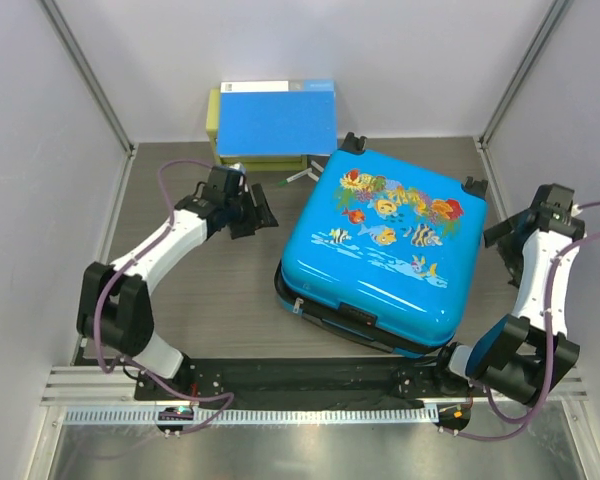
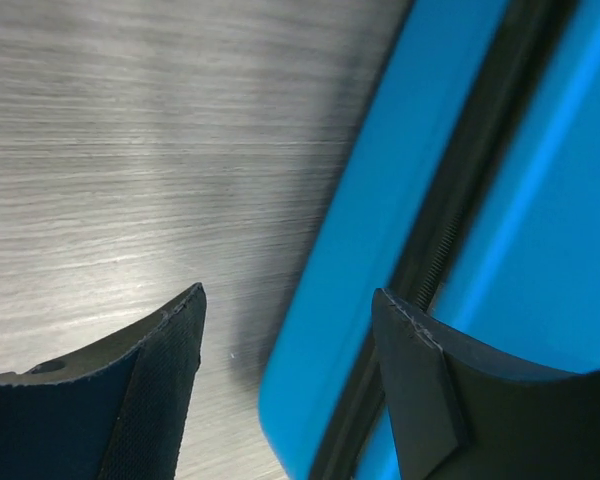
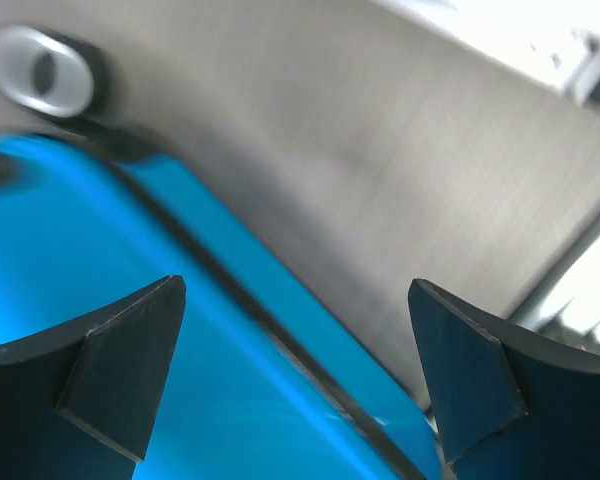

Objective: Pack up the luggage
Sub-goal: Zip the luggage at the center of the board.

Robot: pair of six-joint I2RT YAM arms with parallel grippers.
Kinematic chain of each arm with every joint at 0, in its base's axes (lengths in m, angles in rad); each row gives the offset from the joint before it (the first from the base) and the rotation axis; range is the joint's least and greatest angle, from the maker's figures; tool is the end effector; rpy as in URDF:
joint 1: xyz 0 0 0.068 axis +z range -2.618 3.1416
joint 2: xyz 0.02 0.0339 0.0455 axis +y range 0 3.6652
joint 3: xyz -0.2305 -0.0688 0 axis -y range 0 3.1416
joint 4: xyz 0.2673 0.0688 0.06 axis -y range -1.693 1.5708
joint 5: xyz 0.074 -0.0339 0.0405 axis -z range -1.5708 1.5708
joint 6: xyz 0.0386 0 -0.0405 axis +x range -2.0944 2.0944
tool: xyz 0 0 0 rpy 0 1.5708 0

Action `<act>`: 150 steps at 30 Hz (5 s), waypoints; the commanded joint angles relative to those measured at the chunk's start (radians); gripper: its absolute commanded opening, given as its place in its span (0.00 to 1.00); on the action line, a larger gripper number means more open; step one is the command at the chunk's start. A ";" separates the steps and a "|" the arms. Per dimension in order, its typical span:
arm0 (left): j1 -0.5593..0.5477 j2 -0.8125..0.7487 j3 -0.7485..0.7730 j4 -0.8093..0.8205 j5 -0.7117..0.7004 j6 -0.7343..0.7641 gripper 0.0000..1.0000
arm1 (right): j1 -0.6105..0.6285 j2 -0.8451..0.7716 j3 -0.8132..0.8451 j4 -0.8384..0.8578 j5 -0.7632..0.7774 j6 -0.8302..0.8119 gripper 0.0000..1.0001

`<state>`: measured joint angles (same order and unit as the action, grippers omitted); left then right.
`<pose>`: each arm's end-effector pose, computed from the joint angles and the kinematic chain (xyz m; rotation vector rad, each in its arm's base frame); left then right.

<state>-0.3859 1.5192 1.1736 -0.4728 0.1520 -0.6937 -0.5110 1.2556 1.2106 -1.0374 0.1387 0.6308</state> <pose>0.3282 -0.1396 0.2277 -0.3076 2.4712 -0.6679 0.2337 -0.1372 0.2815 1.4666 2.1989 -0.1438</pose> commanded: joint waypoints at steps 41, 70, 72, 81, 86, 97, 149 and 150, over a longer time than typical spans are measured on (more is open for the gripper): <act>-0.531 0.148 0.007 0.194 0.205 0.042 0.65 | 0.086 0.527 0.128 0.275 -0.232 -0.095 0.99; -0.093 0.034 0.294 -0.001 0.049 -0.013 0.70 | 0.045 0.256 0.452 0.022 0.021 -0.137 1.00; -0.093 0.079 0.362 0.010 0.058 -0.027 0.70 | 0.045 0.202 0.376 0.023 0.019 -0.137 1.00; -0.117 0.377 0.635 0.019 0.089 -0.119 0.69 | 0.046 -0.065 0.031 0.033 -0.008 -0.100 1.00; -0.160 0.424 0.664 0.069 0.077 -0.158 0.69 | 0.048 -0.153 -0.039 -0.007 0.033 -0.105 1.00; -0.189 0.579 0.794 0.004 0.029 -0.167 0.69 | 0.048 -0.191 -0.034 -0.030 0.030 -0.095 1.00; -0.074 0.222 0.300 0.135 -0.068 -0.276 0.00 | 0.233 0.085 0.091 0.140 -0.011 -0.083 0.97; -0.067 0.202 0.272 0.149 -0.071 -0.308 0.00 | 0.255 0.138 0.110 0.146 -0.005 -0.079 0.97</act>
<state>-0.4843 1.8320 1.5398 -0.3222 0.1287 -1.0481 -0.3645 1.2938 1.2427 -0.8459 0.1505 0.5549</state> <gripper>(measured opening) 0.472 0.969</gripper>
